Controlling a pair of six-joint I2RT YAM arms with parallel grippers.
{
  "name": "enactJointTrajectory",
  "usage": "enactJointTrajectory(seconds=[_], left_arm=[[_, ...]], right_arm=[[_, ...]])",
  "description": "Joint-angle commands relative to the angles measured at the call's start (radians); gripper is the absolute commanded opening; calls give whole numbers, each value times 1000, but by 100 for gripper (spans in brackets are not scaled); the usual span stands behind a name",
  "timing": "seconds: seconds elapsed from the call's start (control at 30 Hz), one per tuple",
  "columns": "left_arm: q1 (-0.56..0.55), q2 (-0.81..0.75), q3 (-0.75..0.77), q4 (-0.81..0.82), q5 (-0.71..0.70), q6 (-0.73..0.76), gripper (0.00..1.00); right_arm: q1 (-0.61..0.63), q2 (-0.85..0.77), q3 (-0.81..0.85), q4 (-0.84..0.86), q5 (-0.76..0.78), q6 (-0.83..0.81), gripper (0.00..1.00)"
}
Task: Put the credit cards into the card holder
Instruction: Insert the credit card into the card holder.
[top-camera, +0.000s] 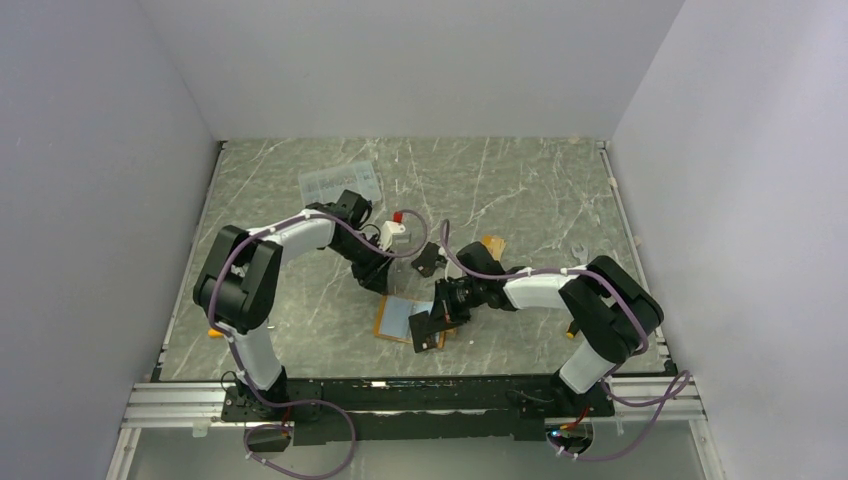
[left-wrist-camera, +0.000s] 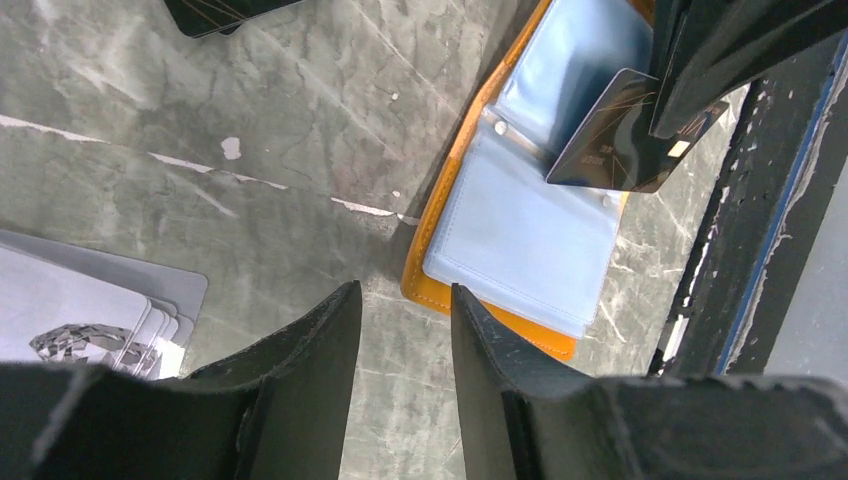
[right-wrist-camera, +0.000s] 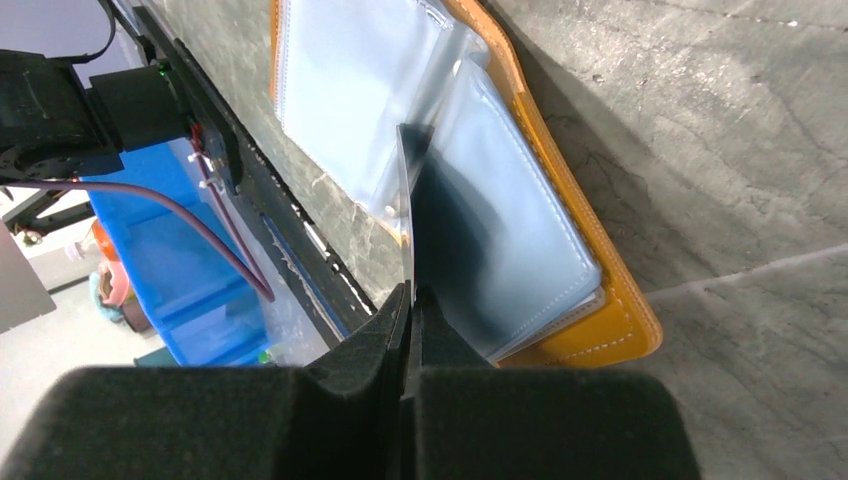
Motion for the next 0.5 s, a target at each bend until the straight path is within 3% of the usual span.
enactJointTrajectory(seconds=[0.0, 0.37, 0.47], left_arm=[[-20, -65, -26, -3, 5, 79, 43], [-38, -257, -64, 40, 4, 116, 44], [-91, -283, -110, 50, 0, 144, 44]], right_arm=[[-6, -24, 44, -115, 47, -47, 0], [11, -116, 77, -140, 129, 26, 0], [20, -103, 79, -123, 132, 37, 0]])
